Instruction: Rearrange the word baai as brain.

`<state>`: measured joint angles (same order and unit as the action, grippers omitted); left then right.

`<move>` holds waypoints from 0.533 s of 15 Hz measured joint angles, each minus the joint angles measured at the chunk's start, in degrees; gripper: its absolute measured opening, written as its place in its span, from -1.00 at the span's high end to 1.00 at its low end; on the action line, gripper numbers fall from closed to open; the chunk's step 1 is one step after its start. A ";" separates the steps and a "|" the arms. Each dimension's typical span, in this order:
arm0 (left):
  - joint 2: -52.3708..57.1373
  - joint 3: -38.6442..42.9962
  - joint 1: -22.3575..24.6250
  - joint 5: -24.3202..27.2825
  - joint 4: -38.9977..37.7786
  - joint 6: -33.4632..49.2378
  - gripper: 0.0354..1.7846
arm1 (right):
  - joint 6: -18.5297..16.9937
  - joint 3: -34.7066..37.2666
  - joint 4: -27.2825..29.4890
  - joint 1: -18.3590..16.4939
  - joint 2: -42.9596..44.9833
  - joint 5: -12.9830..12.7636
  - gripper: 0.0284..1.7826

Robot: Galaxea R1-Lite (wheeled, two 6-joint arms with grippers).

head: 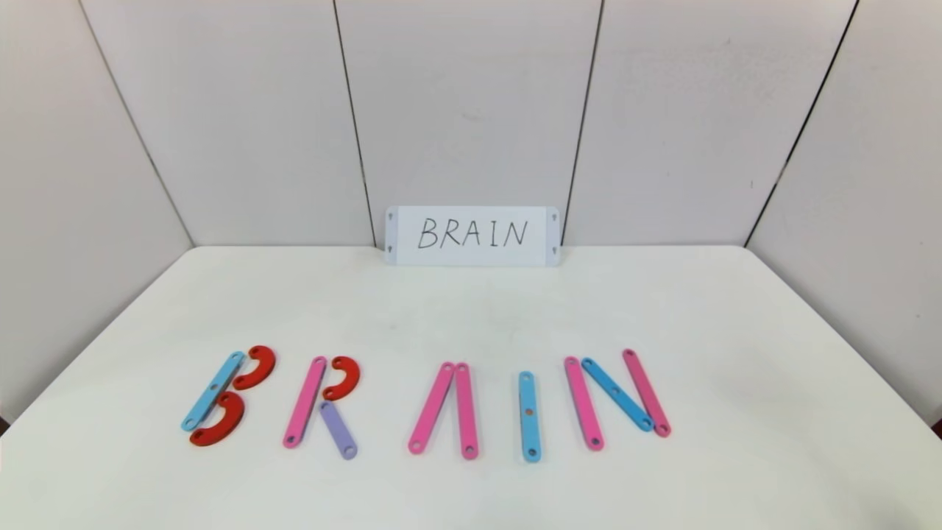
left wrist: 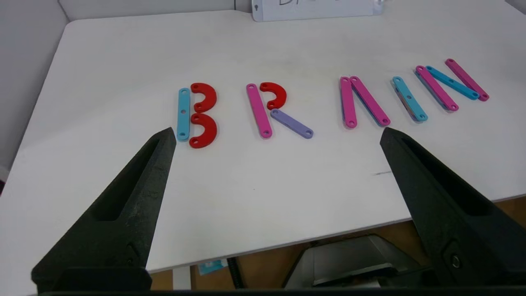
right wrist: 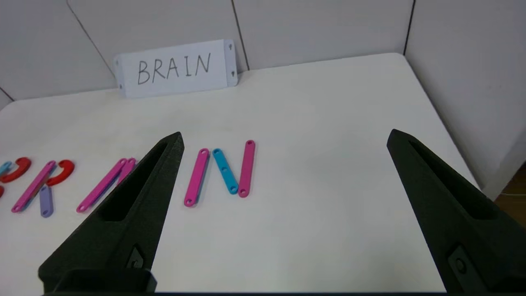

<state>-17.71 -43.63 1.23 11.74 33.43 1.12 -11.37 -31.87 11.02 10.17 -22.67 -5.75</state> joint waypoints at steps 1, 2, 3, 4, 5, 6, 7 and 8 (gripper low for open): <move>1.16 0.09 0.98 -1.05 0.59 0.30 -0.95 | -0.04 0.52 0.11 -1.44 2.19 -0.30 -0.94; 2.08 0.26 1.41 -2.97 0.37 0.80 -0.95 | -0.09 1.06 -0.13 -2.45 3.77 -1.63 -0.94; 3.08 0.52 1.49 -5.33 -0.33 1.13 -0.95 | -0.04 1.72 -0.50 -2.89 4.84 -4.30 -0.94; 3.91 0.52 1.02 -6.67 -1.40 0.80 -0.95 | 0.07 2.57 -1.07 -3.21 5.58 -7.33 -0.94; 4.55 0.13 0.09 -7.00 -1.60 -0.09 -0.95 | 0.05 2.95 -1.85 -3.34 6.06 -8.70 -0.94; 5.23 -0.16 -0.90 -7.11 -1.54 -1.58 -0.95 | 0.05 3.16 -2.05 -3.45 6.41 -9.09 -0.94; 5.86 0.15 -1.37 -7.12 -1.60 -2.19 -0.95 | 0.11 3.23 -2.21 -3.86 6.64 -9.20 -0.94; 6.72 1.11 -1.61 -7.14 -2.04 -2.38 -0.95 | 0.13 3.23 -2.15 -4.19 6.83 -9.42 -0.94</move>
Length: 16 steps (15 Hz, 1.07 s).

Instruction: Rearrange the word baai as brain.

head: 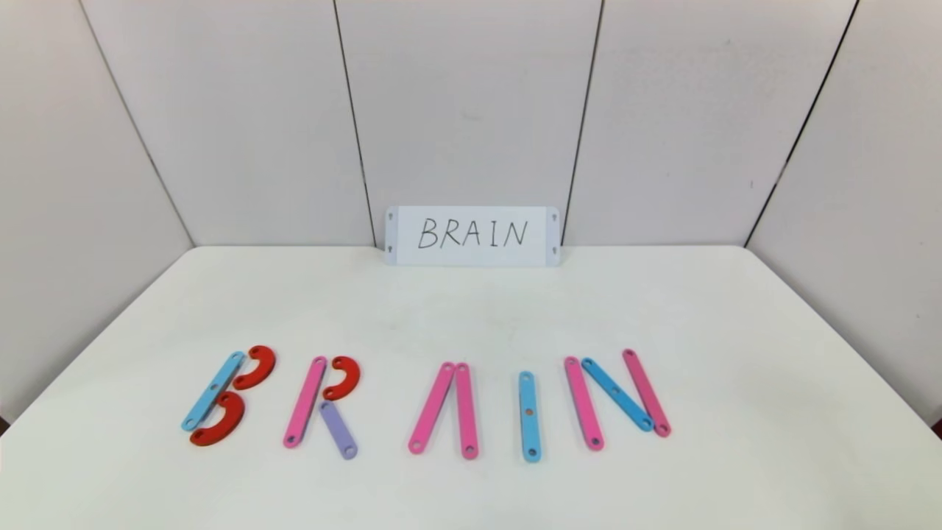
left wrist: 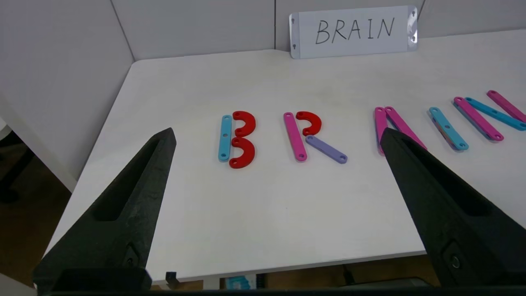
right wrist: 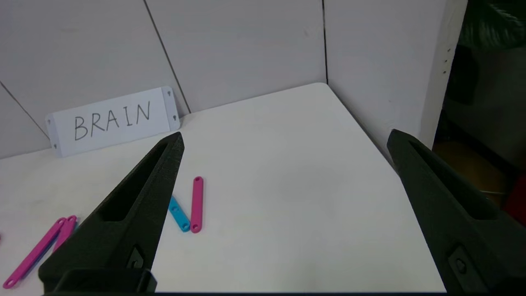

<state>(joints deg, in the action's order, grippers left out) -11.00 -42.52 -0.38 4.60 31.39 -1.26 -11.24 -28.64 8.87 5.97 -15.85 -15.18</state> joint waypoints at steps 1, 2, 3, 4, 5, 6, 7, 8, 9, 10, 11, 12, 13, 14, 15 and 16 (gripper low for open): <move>0.91 1.23 -0.04 -0.06 -0.59 -0.06 -0.95 | 0.00 -0.05 0.18 -0.17 0.11 -0.12 -0.94; 1.96 2.58 -0.04 -0.09 -1.74 -0.11 -0.95 | 0.27 -0.17 0.27 -1.21 0.11 0.02 -0.94; 3.01 4.00 -0.04 -0.11 -3.67 -0.04 -0.95 | 1.01 -0.41 0.22 -3.13 -0.02 0.60 -0.94; 3.89 4.95 -0.02 -0.35 -5.49 0.13 -0.95 | 2.69 -0.77 0.05 -5.45 -0.16 2.04 -0.94; 4.85 5.58 0.00 -0.44 -6.10 0.27 -0.95 | 4.13 -0.90 -0.04 -6.66 0.17 3.58 -0.94; 6.12 6.06 0.00 -0.57 -6.40 0.32 -0.95 | 5.29 -0.83 -0.09 -7.12 1.22 5.10 -0.94; 7.39 6.52 0.07 -0.59 -6.84 0.21 -0.95 | 6.67 -0.39 -0.12 -7.09 2.73 6.97 -0.94; 8.58 7.38 0.05 -0.69 -7.85 0.02 -0.95 | 7.96 0.39 -0.12 -6.81 4.77 9.12 -0.94; 9.46 9.01 0.05 -1.22 -9.76 0.05 -0.95 | 9.01 1.62 -0.20 -6.57 6.99 11.24 -0.94; 10.01 11.08 0.00 -2.39 -12.71 0.07 -0.95 | 10.12 3.39 -0.30 -6.38 9.37 13.56 -0.94; 10.37 13.99 0.05 -3.58 -15.93 -0.04 -0.95 | 11.76 6.06 -1.07 -6.19 11.56 15.56 -0.94; 10.64 17.75 0.05 -4.60 -20.10 -0.17 -0.95 | 13.06 9.01 -2.82 -6.18 12.98 16.54 -0.94; 10.79 21.63 0.05 -5.06 -24.23 -0.22 -0.95 | 14.02 12.41 -6.07 -6.08 14.01 16.88 -0.94; 10.86 25.44 0.02 -5.33 -27.93 -0.28 -0.95 | 14.96 15.87 -9.01 -6.08 14.67 17.02 -0.94; 10.89 29.18 0.00 -5.44 -30.98 -0.37 -0.95 | 16.12 19.36 -11.62 -6.07 15.12 17.07 -0.94; 10.90 32.35 0.05 -5.53 -32.60 -0.74 -0.95 | 17.16 22.77 -14.06 -6.07 15.47 17.21 -0.94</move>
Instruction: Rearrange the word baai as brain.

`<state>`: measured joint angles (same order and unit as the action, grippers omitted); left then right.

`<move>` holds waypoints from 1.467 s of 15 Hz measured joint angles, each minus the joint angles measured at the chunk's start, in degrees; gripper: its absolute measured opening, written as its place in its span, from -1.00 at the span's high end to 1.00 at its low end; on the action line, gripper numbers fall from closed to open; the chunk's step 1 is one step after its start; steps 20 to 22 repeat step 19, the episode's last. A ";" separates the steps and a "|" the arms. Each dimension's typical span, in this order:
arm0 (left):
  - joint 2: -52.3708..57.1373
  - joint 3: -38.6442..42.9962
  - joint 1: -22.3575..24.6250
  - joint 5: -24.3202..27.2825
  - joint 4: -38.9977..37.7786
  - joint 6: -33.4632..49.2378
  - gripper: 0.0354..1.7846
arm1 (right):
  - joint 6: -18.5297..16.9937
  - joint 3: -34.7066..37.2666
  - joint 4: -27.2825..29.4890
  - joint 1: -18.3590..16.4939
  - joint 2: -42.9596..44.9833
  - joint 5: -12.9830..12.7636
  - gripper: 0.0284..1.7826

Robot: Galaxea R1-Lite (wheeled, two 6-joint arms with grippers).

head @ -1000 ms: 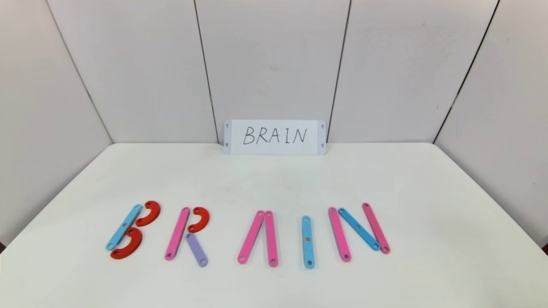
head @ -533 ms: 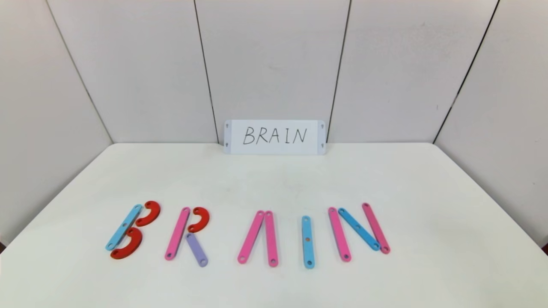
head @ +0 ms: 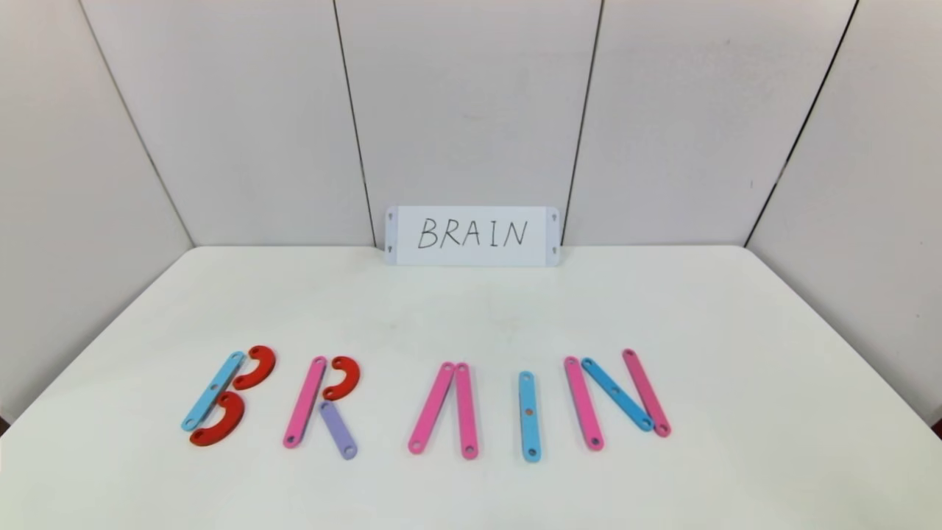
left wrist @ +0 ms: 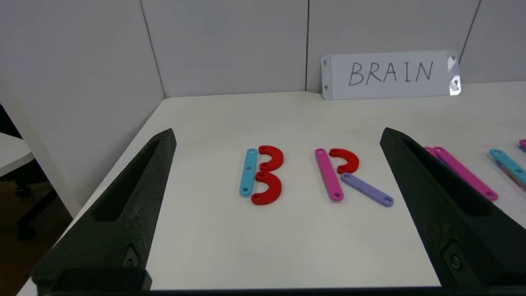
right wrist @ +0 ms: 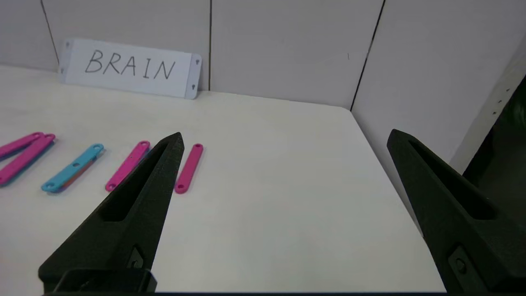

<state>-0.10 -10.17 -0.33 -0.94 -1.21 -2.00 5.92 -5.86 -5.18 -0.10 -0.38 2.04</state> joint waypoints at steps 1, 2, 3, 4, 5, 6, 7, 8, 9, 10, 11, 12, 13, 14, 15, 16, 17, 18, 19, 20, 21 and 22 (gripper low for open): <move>0.00 2.71 -0.02 -0.10 -0.99 -0.43 -0.95 | 0.52 2.62 -2.08 0.00 0.20 0.24 -0.94; 0.00 5.00 -0.02 -0.13 -1.74 -0.95 -0.95 | 0.46 4.19 -2.54 0.00 0.30 0.38 -0.94; 0.00 6.73 -0.02 -0.16 -2.23 -1.66 -0.95 | 0.16 5.07 -1.84 0.00 0.33 0.38 -0.94; 0.02 8.24 -0.02 -0.13 -2.76 -2.27 -0.95 | -0.30 5.42 -0.57 0.00 0.35 0.41 -0.94; 0.02 9.18 -0.02 0.10 -2.93 -2.44 -0.95 | -0.80 5.68 1.44 0.00 0.35 0.24 -0.94; 0.02 9.68 -0.02 0.21 -2.56 -2.46 -0.95 | -1.63 5.75 3.45 0.07 0.38 -0.11 -0.94; 0.02 9.90 -0.02 0.45 -2.04 -2.35 -0.95 | -3.06 5.81 5.13 0.10 0.38 -0.55 -0.94; 0.05 10.06 0.00 0.73 -0.80 -2.43 -0.95 | -3.89 5.81 5.21 0.10 0.38 -0.78 -0.94; 0.05 10.12 0.00 0.89 0.77 -2.62 -0.95 | -4.14 5.81 5.23 0.10 0.38 -0.80 -0.94; 0.05 10.14 0.00 0.89 1.45 -2.57 -0.95 | -4.11 5.84 5.25 0.10 0.40 -0.78 -0.94; 0.05 10.14 0.00 0.91 1.43 -2.24 -0.95 | -4.06 5.86 5.23 0.10 0.40 -0.77 -0.94; 0.07 10.14 0.00 0.94 1.39 -2.07 -0.95 | -4.06 5.86 5.23 0.10 0.40 -0.77 -0.94; 0.07 10.17 0.00 0.94 1.34 -2.02 -0.95 | -4.22 5.86 5.25 0.10 0.40 -0.80 -0.94; 0.07 10.17 0.00 0.96 1.41 -2.24 -0.95 | -4.28 5.86 5.25 0.10 0.43 -0.94 -0.94; 0.07 10.17 0.00 1.01 1.41 -2.24 -0.95 | -4.30 5.86 5.23 0.10 0.40 -1.18 -0.94; 0.07 10.17 0.00 1.04 1.39 -1.83 -0.95 | -4.30 5.86 5.23 0.10 0.40 -1.24 -0.94; 0.10 10.17 0.00 0.99 1.34 -1.08 -0.95 | -4.30 5.86 5.21 0.10 0.38 -1.27 -0.94; 0.10 10.17 0.00 0.99 1.32 -0.11 -0.95 | -4.41 5.86 5.21 0.10 0.38 -1.27 -0.94; 0.10 10.17 0.00 0.94 1.37 0.46 -0.95 | -4.50 5.86 5.21 0.10 0.38 -1.27 -0.94; 0.10 10.17 0.00 0.94 1.37 0.46 -0.95 | -4.50 5.86 5.21 0.10 0.38 -1.27 -0.94; 0.10 10.17 0.00 0.94 1.37 0.46 -0.95 | -4.50 5.86 5.21 0.10 0.38 -1.27 -0.94; 0.10 10.17 0.00 0.94 1.37 0.46 -0.95 | -4.50 5.86 5.21 0.10 0.38 -1.27 -0.94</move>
